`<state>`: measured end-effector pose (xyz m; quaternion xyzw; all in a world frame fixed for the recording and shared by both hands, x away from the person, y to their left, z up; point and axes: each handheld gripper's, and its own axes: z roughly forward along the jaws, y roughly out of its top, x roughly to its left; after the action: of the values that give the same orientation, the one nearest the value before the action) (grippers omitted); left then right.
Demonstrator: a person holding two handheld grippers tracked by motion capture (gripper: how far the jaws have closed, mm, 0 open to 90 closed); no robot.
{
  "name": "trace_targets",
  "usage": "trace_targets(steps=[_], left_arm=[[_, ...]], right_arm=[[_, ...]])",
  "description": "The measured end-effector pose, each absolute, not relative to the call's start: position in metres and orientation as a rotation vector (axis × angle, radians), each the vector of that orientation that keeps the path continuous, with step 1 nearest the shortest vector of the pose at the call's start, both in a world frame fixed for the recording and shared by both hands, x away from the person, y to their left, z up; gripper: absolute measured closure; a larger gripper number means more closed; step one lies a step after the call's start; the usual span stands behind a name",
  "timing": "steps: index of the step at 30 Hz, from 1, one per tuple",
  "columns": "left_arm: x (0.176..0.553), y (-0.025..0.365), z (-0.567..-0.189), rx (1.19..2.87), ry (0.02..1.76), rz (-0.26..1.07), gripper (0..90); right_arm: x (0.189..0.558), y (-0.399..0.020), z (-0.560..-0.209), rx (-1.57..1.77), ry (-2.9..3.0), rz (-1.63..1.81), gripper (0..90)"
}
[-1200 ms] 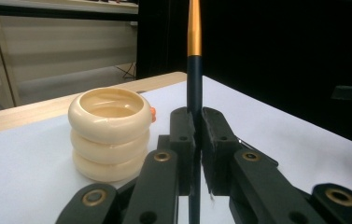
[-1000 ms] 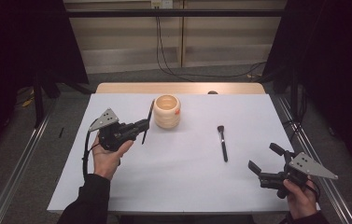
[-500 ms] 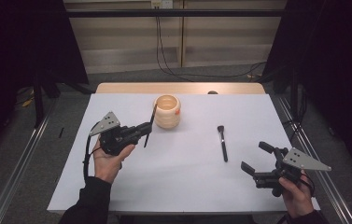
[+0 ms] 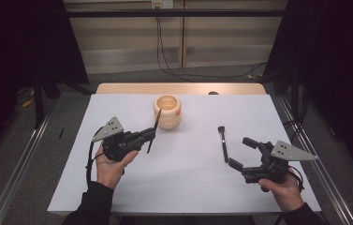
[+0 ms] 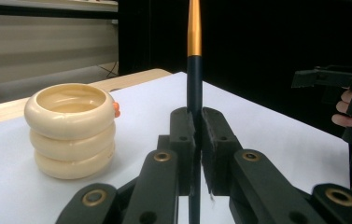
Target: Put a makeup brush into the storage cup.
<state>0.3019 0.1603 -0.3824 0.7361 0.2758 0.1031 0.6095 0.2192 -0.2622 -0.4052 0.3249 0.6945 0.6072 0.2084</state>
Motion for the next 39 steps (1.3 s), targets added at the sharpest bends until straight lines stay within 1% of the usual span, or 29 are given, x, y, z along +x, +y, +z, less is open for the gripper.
trace_targets(steps=[9, 10, 11, 14, 19, 22, 28, 31, 33, 39], left_arm=[[0.301, 0.157, -0.384, 1.684, 0.620, 0.218, 84.0], [0.300, 0.157, -0.383, 1.696, 0.629, 0.231, 84.0], [0.300, 0.156, -0.383, 1.699, 0.620, 0.227, 83.9], [0.299, 0.154, -0.383, 1.684, 0.616, 0.222, 83.9], [0.298, 0.151, -0.382, 1.689, 0.601, 0.201, 83.9], [0.296, 0.148, -0.382, 1.702, 0.597, 0.206, 83.9], [0.295, 0.140, -0.382, 1.707, 0.575, 0.185, 83.9], [0.295, 0.138, -0.382, 1.700, 0.578, 0.178, 83.9], [0.296, 0.136, -0.381, 1.703, 0.564, 0.174, 83.9], [0.294, 0.128, -0.379, 1.695, 0.540, 0.165, 83.9]], right_arm=[[0.232, -0.239, -0.393, 0.825, 1.990, 1.698, 8.4], [0.234, -0.237, -0.392, 0.816, 1.995, 1.706, 8.8], [0.236, -0.234, -0.391, 0.804, 2.003, 1.716, 11.0], [0.240, -0.227, -0.389, 0.793, 2.032, 1.735, 12.3], [0.246, -0.217, -0.384, 0.766, 2.056, 1.812, 10.0], [0.252, -0.213, -0.380, 0.761, 2.064, 1.820, 10.4], [0.260, -0.201, -0.372, 0.694, 2.077, 1.839, 15.0], [0.263, -0.195, -0.367, 0.662, 2.086, 1.856, 20.4], [0.267, -0.192, -0.364, 0.650, 2.097, 1.879, 25.5], [0.280, -0.179, -0.357, 0.617, 2.114, 1.907, 31.0]])
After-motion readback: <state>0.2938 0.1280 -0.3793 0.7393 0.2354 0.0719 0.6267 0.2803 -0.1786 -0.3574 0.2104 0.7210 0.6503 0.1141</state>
